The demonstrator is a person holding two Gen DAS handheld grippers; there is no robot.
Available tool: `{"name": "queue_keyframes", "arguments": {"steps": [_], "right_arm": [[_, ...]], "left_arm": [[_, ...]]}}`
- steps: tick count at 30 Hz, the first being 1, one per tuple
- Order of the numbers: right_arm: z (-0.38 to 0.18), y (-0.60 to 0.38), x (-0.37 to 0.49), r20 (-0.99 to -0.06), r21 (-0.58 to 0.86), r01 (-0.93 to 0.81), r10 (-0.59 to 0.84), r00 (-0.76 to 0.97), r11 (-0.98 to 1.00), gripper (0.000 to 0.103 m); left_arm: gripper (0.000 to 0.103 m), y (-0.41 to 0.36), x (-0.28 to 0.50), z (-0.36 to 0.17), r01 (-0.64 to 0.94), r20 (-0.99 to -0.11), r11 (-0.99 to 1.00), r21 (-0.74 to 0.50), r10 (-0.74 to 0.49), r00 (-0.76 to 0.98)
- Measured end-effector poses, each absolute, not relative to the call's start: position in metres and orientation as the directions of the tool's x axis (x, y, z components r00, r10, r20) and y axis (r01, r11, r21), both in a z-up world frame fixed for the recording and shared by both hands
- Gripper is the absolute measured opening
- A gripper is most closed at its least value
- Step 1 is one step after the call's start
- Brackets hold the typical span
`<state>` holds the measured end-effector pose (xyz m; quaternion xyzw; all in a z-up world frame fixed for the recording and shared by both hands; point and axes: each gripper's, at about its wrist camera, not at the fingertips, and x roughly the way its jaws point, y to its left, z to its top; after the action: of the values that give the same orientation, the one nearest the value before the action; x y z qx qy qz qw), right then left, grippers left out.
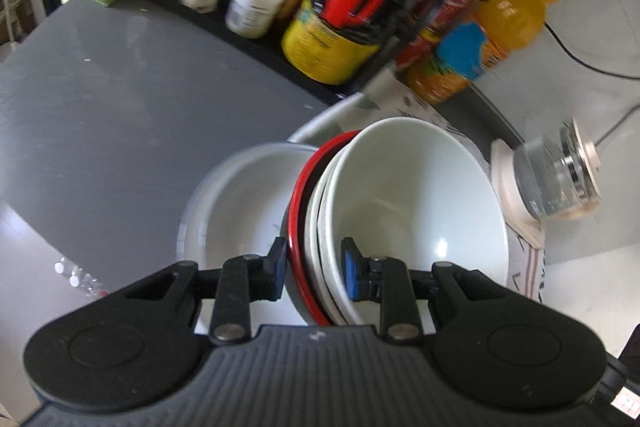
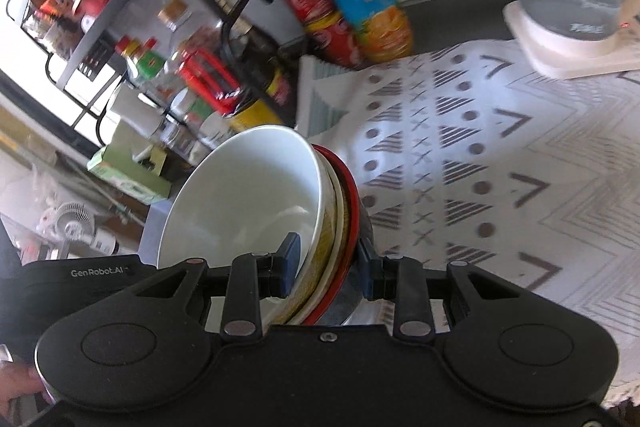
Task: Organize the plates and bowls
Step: 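Carry the bowl stack with both grippers over the plate stack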
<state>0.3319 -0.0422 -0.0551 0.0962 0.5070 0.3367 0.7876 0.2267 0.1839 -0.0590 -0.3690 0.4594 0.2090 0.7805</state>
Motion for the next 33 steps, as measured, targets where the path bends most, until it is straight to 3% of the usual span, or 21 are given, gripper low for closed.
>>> {"name": "queue_keyframes", "arguments": {"steps": [21,33], "right_arm": [[-0.075,-0.019,0.326,-0.763,0.5,-0.402,0.61,0.215,0.767,0.029],[-0.076,-0.042,0.326,-0.721,0.605,-0.258,0.656,0.225,0.753,0.03]], "left_arm": [[0.026,0.211,0.216,-0.081,-0.694,-0.882,0.604,-0.393,-0.033,0.471],[0.024,0.228,0.207,-0.082,-0.666,-0.844,0.574,-0.477,-0.087,0.529]]}}
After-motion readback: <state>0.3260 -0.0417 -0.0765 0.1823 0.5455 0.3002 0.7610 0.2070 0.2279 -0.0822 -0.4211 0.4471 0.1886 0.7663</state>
